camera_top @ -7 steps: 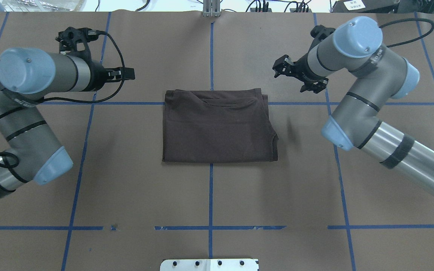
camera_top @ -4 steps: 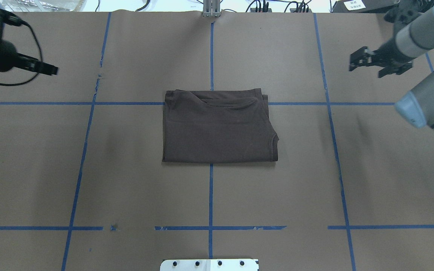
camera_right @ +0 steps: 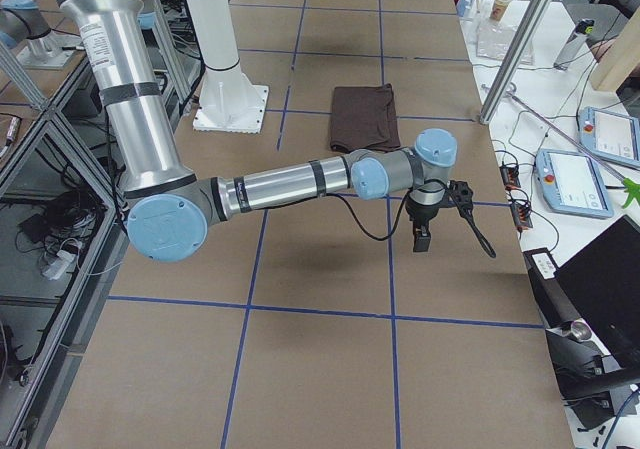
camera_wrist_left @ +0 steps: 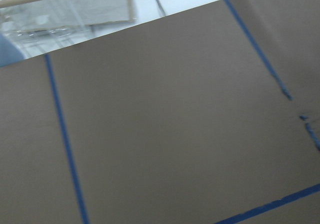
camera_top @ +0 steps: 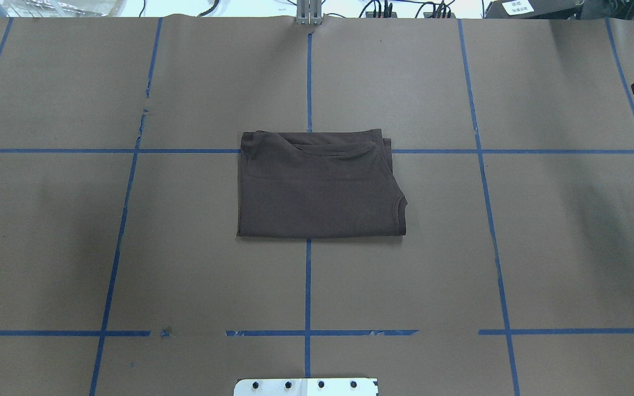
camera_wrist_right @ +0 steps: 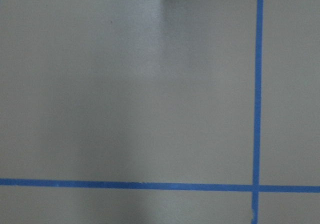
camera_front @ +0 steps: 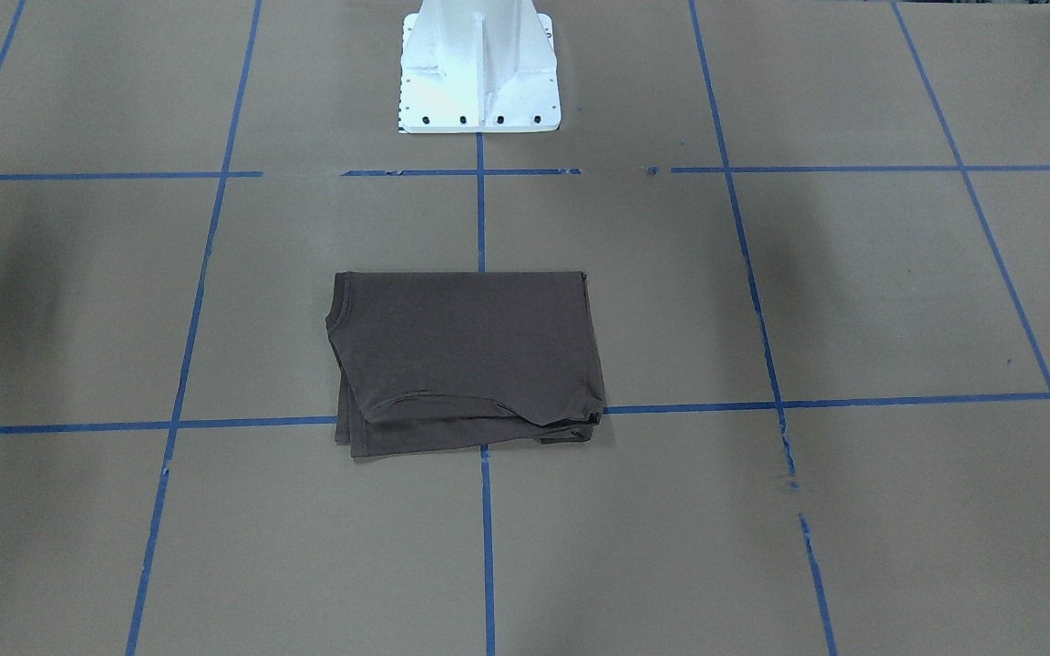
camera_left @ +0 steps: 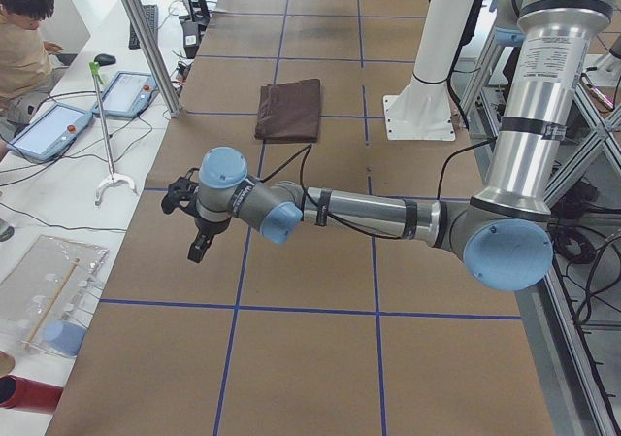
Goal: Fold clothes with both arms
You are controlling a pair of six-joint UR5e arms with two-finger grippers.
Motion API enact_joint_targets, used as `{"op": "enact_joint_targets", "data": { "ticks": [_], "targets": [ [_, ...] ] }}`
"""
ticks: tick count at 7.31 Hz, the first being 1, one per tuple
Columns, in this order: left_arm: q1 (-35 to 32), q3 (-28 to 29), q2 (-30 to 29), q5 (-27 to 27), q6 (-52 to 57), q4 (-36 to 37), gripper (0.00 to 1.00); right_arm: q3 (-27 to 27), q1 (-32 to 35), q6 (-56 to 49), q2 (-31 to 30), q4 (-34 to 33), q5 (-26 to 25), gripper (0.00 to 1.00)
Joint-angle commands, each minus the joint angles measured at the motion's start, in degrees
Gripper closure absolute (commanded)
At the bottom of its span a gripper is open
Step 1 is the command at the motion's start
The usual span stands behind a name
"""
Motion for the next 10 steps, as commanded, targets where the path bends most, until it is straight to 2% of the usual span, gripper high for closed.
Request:
{"op": "enact_joint_targets", "data": {
  "ticks": [1, 2, 4, 5, 6, 8, 9, 10],
  "targets": [
    [-2.5, -1.1, -4.3, -0.2, 6.2, 22.8, 0.00, 0.5, 2.8, -4.8, -0.5, -5.6, 0.3, 0.00],
    [-2.5, -0.7, -1.4, -0.4, 6.9, 19.9, 0.00, 0.9, 2.8, -4.8, -0.6, -8.0, 0.4, 0.00],
    [-2.3, -0.3, 6.3, -0.5, 7.7, 6.5, 0.00, 2.5, 2.7, -5.1, -5.3, -7.2, 1.3, 0.00],
    [-2.3, 1.0, 7.0, -0.5, 7.0, 2.4, 0.00, 2.6, 2.7, -5.1, -6.1, -6.3, 1.5, 0.00],
    [-2.4, 0.5, 6.2, -0.6, 6.9, 2.4, 0.00, 2.5, 2.7, -5.1, -6.3, -4.5, 2.9, 0.00],
    [-2.6, -5.0, 7.5, -8.2, 6.7, 2.9, 0.00, 1.4, 3.7, -4.8, -9.4, -4.3, 5.6, 0.00],
    [-2.6, -8.6, 11.9, -7.7, 6.8, 2.7, 0.00, 1.9, 4.4, -4.8, -9.9, -4.2, 6.2, 0.00],
    [-2.4, -10.5, 13.7, -7.5, 6.8, 2.6, 0.00, 2.1, 4.4, -4.8, -10.4, -4.2, 6.3, 0.00]
  ]
}}
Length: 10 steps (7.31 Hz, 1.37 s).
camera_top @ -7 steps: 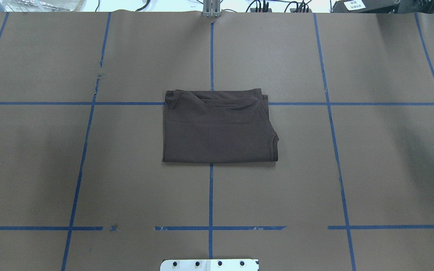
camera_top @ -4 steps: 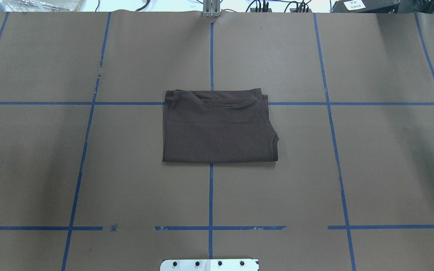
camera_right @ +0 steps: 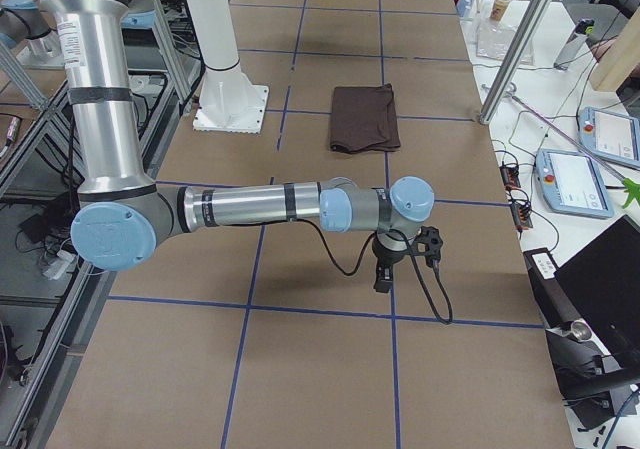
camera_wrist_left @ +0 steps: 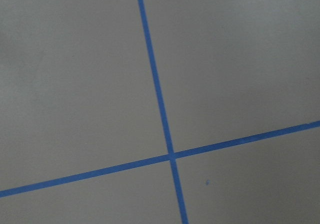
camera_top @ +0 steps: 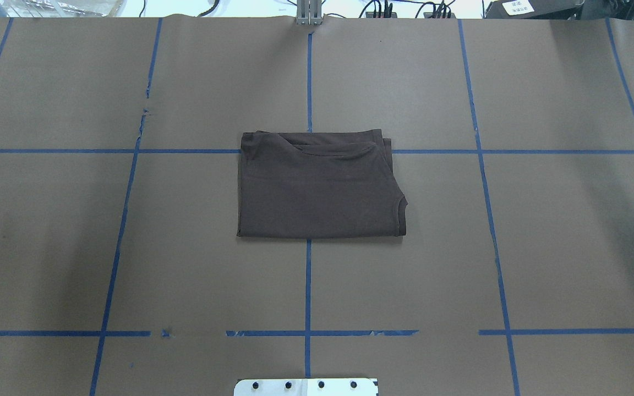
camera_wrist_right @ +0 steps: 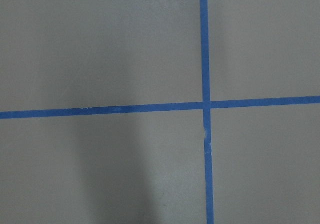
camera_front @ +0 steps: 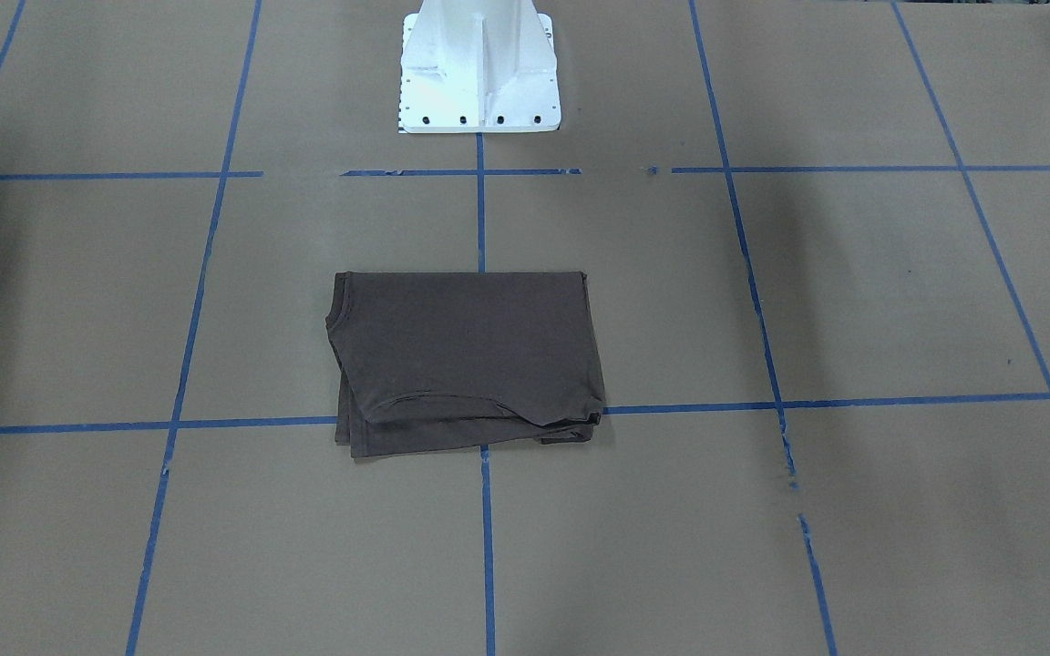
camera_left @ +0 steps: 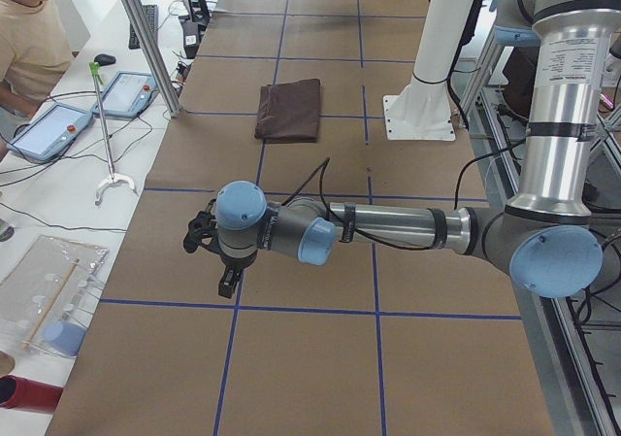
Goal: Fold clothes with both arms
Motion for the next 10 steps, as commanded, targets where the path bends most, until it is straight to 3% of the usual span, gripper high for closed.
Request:
{"op": "enact_joint_targets", "data": {
  "ticks": [1, 2, 7, 9, 10],
  "targets": [
    [0.1, -1.8, 3.0, -0.2, 0.0, -0.2, 0.00, 2.9, 0.4, 0.5, -3.1, 1.1, 0.2, 0.00],
    [0.1, -2.0, 3.0, -0.2, 0.0, -0.2, 0.00, 5.1, 0.3, 0.7, -5.1, 1.1, 0.5, 0.00],
    [0.2, -1.7, 2.8, -0.2, 0.1, -0.5, 0.00, 4.3, 0.2, 0.5, -5.1, 1.1, 0.2, 0.00],
    [0.6, -2.1, 2.0, 11.6, 0.3, -0.9, 0.00, 4.4, 0.0, 0.6, -4.9, 1.2, 0.2, 0.00],
    [0.6, -2.1, 2.0, 11.5, 0.3, -0.8, 0.00, 4.3, -0.2, 0.6, -4.8, 1.1, 0.1, 0.00]
  ]
}}
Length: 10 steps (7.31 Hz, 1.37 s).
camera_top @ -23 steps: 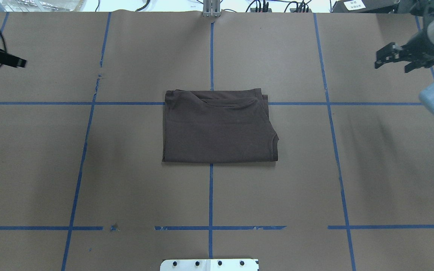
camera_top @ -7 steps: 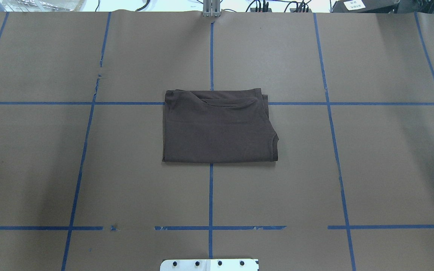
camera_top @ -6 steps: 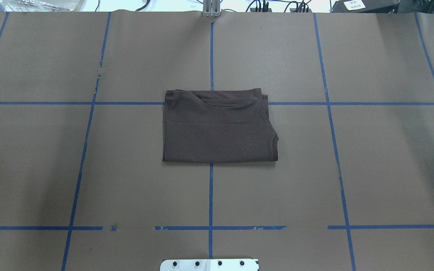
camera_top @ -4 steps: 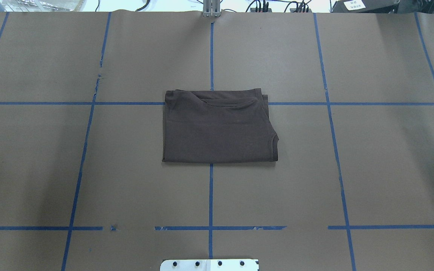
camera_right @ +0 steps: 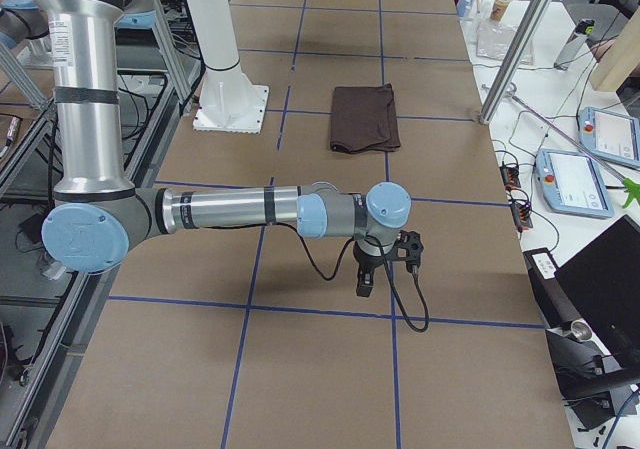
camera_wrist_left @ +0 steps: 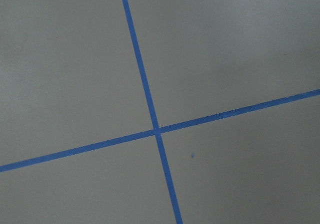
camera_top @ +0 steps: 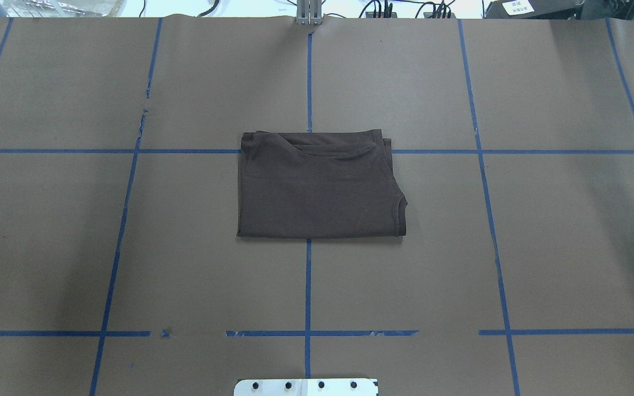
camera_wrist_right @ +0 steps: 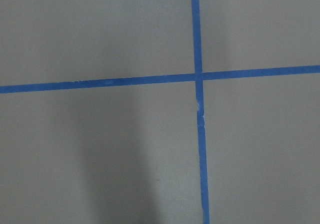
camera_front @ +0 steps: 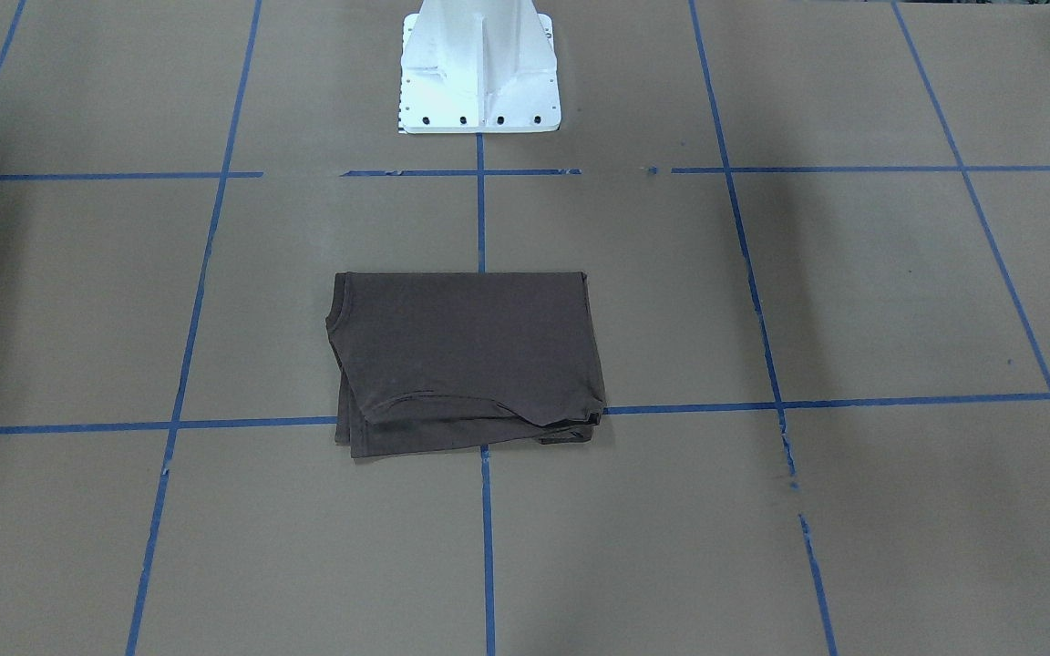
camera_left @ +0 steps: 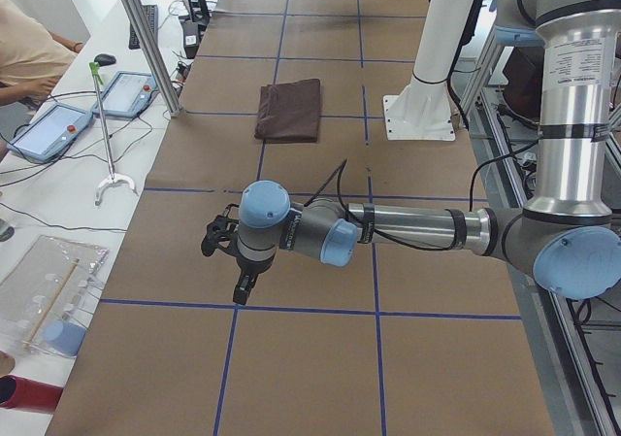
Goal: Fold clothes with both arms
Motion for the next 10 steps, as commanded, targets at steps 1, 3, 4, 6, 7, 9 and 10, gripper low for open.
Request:
{"op": "enact_joint_targets", "data": {
  "ticks": [1, 3, 4, 6, 7, 9, 10],
  "targets": [
    [0.1, 0.0, -0.1, 3.1, 0.0, -0.1, 0.00, -0.1, -0.2, 0.0, 0.2, 0.0, -0.1, 0.00],
    [0.1, -0.3, -0.1, 3.0, 0.4, 0.0, 0.00, -0.1, -0.2, 0.1, 0.1, 0.0, 0.0, 0.00],
    [0.1, 0.0, -0.1, 2.7, 0.4, 0.1, 0.00, -0.2, -0.2, 0.2, 0.1, 0.0, 0.4, 0.00],
    [0.1, 1.2, -0.1, -1.6, 0.0, -0.1, 0.00, -0.2, -0.2, 0.2, 0.1, 0.0, 0.5, 0.00],
    [0.1, 1.8, -0.1, -1.6, 0.0, -0.1, 0.00, -0.2, -0.2, 0.2, 0.1, 0.0, 0.5, 0.00],
    [0.1, 1.8, -0.1, -1.6, 0.0, -0.1, 0.00, -0.2, -0.2, 0.2, 0.0, 0.0, 0.5, 0.00],
    [0.1, 1.8, -0.1, -1.6, 0.0, -0.1, 0.00, -0.2, -0.2, 0.1, 0.0, 0.0, 0.5, 0.00]
  ]
}}
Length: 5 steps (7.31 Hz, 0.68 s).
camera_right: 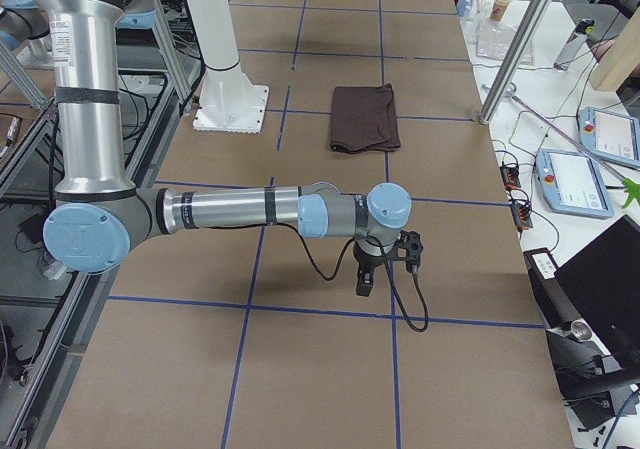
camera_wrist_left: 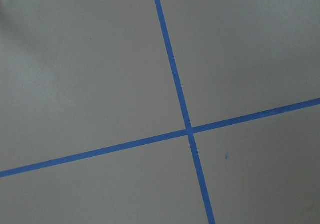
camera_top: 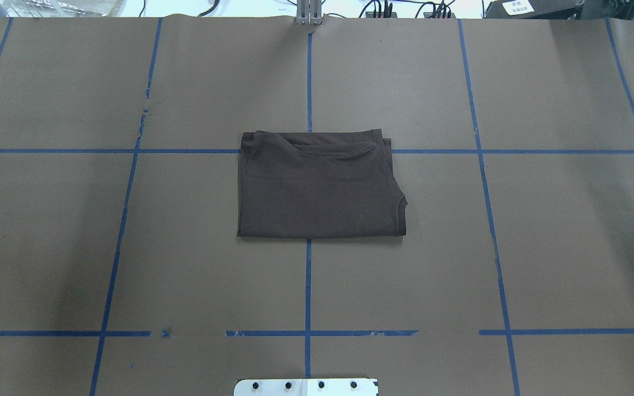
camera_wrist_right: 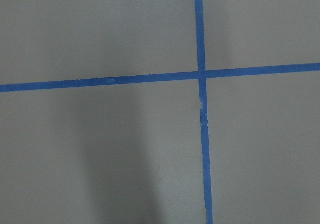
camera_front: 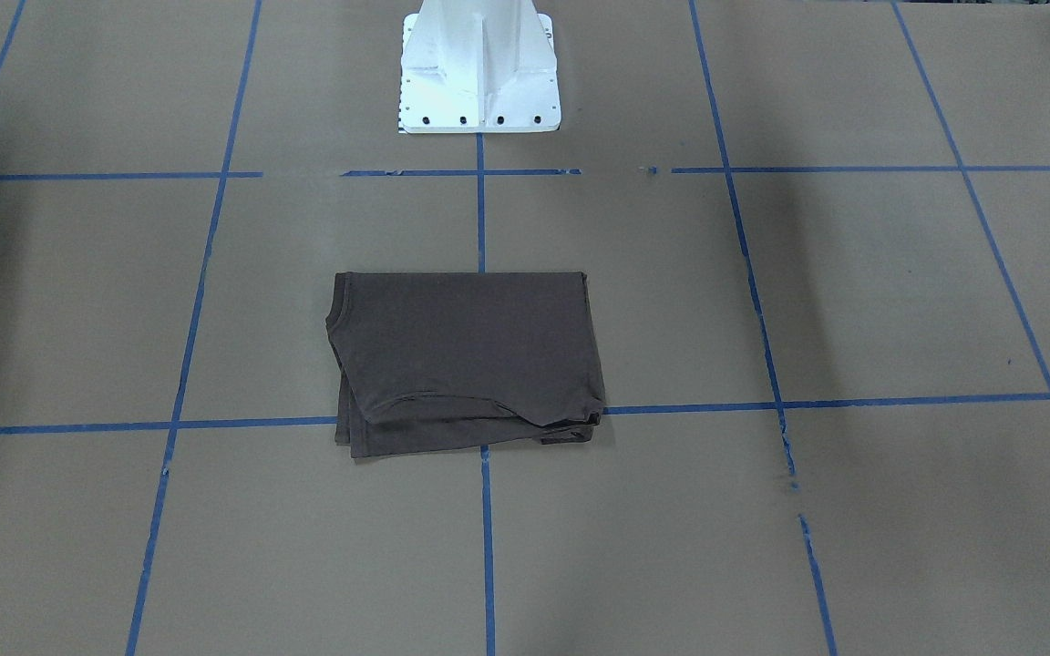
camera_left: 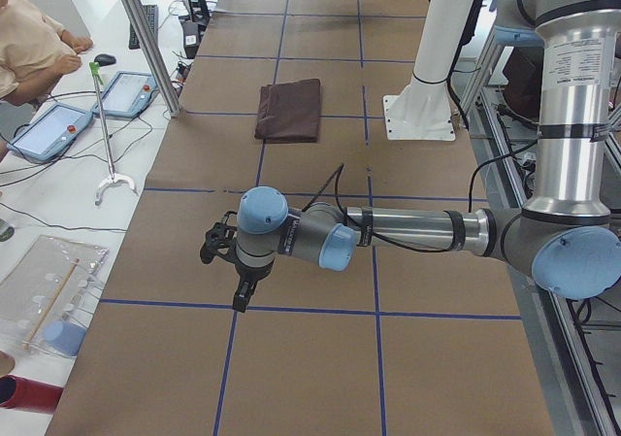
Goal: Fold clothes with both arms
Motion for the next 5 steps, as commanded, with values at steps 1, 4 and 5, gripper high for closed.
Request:
{"op": "enact_joint_targets", "data": {
  "ticks": [1, 4, 5],
  "targets": [
    [0.0, 0.1, 0.1, 0.1, -0.1, 0.0, 0.00, 0.0, 0.0, -0.1, -0.1, 0.0, 0.0, 0.00],
    [0.0, 0.1, 0.1, 0.5, 0.2, 0.0, 0.00, 0.0, -0.2, -0.2, -0.2, 0.0, -0.2, 0.00],
    [0.0, 0.1, 0.1, 0.6, 0.2, 0.0, 0.00, 0.0, -0.7, -0.1, -0.2, 0.0, -0.3, 0.00]
  ]
}}
